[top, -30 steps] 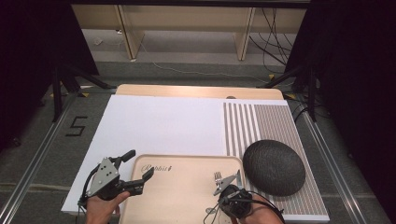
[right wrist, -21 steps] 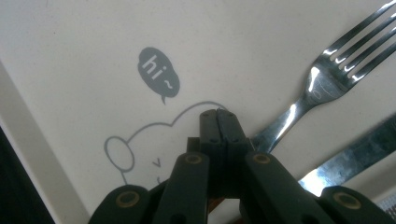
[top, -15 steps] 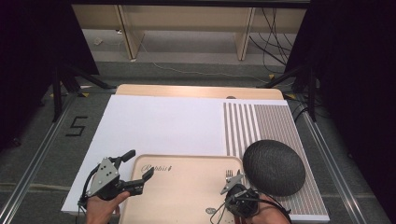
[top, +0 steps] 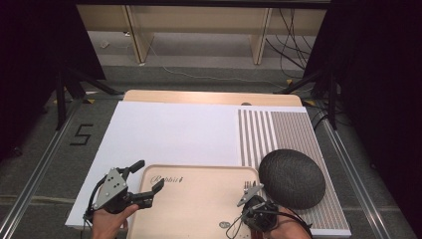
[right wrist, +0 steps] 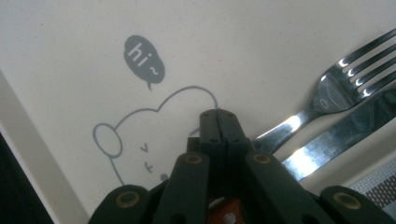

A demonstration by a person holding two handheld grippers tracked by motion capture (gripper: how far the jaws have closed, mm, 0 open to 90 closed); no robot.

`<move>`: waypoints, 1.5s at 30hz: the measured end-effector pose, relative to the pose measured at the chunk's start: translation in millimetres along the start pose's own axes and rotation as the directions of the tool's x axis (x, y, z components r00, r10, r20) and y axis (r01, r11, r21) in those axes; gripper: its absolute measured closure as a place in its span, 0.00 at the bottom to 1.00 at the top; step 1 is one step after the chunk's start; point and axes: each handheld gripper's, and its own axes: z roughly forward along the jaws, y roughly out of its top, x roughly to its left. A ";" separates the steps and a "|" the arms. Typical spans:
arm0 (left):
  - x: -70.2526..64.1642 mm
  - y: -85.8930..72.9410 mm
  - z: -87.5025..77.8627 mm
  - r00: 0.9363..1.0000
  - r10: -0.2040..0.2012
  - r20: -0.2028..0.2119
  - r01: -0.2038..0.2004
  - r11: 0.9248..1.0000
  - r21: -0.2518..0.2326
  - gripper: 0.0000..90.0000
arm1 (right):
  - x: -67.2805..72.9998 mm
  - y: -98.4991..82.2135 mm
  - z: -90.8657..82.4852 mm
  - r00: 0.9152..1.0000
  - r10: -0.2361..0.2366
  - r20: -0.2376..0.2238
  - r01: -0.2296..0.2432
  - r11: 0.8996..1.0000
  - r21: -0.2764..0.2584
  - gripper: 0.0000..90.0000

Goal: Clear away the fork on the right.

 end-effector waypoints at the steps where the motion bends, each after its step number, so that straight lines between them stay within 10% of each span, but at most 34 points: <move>1: 0.1 -0.1 0.1 1.000 0.000 0.001 0.000 1.000 -0.001 0.18 | 0.1 0.0 -0.2 1.000 0.001 0.003 -0.001 1.000 0.002 1.00; 13: -0.1 0.5 -0.8 1.000 0.001 -0.004 -0.001 1.000 0.008 0.18 | -5.9 1.2 -13.7 0.995 0.059 -0.077 -0.066 0.993 -0.095 0.64; 21: -0.2 0.0 0.1 1.000 0.000 -0.002 0.000 1.000 0.013 0.18 | -20.9 0.3 -19.2 0.978 0.143 -0.152 -0.169 0.970 -0.173 0.40; 33: 0.1 0.0 -0.1 1.000 0.001 -0.002 -0.001 1.000 0.013 0.18 | -30.9 -3.5 -23.1 0.973 0.174 -0.154 -0.205 0.956 -0.211 0.29; 45: -0.2 0.0 0.0 1.000 -0.001 -0.003 0.002 1.000 0.012 0.18 | -51.8 -20.1 -40.7 0.944 0.304 -0.131 -0.329 0.905 -0.271 0.23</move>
